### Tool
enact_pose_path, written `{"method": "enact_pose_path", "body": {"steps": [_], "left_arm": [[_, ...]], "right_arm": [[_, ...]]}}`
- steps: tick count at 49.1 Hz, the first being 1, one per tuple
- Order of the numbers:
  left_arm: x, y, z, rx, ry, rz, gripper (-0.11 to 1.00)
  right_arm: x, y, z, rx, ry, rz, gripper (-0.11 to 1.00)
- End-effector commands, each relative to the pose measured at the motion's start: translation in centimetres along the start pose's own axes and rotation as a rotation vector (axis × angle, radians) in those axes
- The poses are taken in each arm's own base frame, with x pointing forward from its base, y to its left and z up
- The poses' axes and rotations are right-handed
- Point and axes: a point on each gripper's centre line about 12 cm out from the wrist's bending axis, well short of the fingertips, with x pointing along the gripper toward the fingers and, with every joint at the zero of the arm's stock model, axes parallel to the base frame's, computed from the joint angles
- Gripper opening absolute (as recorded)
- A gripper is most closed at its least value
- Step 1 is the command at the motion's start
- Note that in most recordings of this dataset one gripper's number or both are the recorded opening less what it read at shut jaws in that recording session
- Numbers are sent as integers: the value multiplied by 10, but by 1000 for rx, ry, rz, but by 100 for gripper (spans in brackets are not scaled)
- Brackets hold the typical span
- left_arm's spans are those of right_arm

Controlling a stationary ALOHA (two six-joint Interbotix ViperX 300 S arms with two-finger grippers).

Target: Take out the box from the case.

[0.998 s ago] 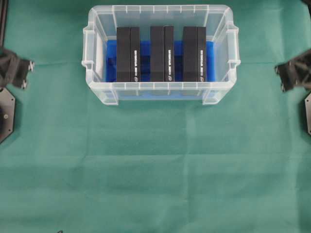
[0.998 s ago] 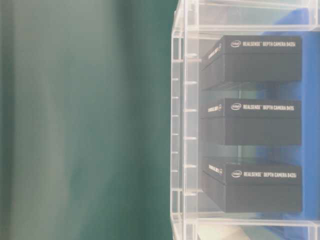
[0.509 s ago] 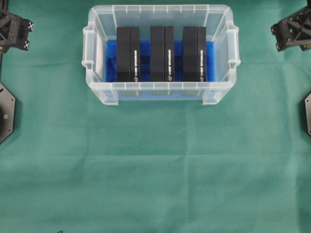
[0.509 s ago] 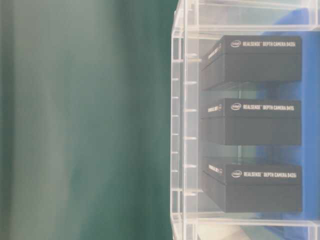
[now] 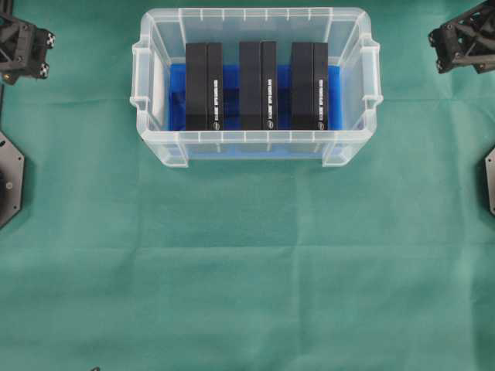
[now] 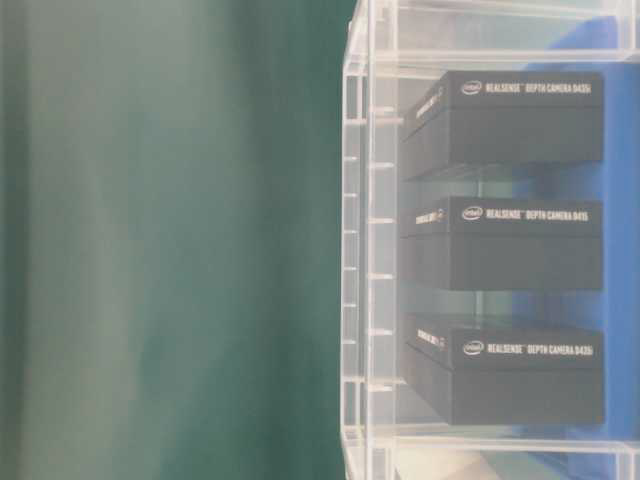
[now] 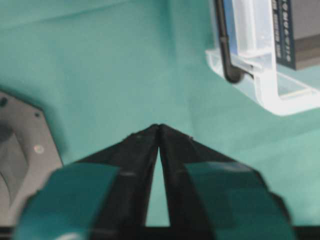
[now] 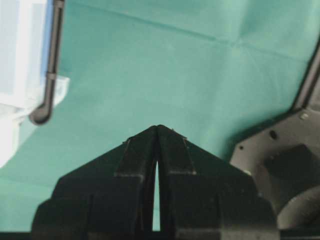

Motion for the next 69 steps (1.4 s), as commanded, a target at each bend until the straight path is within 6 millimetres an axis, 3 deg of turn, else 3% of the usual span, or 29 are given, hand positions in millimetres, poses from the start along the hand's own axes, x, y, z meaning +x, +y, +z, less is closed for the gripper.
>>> {"method": "enact_pose_path", "body": {"steps": [1,6,12,19,23,53,69], "left_arm": [[-5,-1,1,-6,-7,-17,27],[-5,0,1,-10,-6,-15,53],[-5,0,1,-10,-3,-10,87],[-4,0,1,-14,-2,-7,90],[-4,0,1,-26,-3,-9,90],[-4,0,1,-38,-2,-7,90],[-4,0,1,-41,-1,-6,90]], "right_arm": [[-5,3,3,6,-19,33,-1],[-2,3,2,8,-22,35,8],[5,-1,0,17,-16,14,40],[8,-3,-1,19,-14,-2,83],[8,-3,0,19,-19,-4,95],[9,-2,2,43,-28,-7,95],[15,17,9,106,-25,15,95]]}}
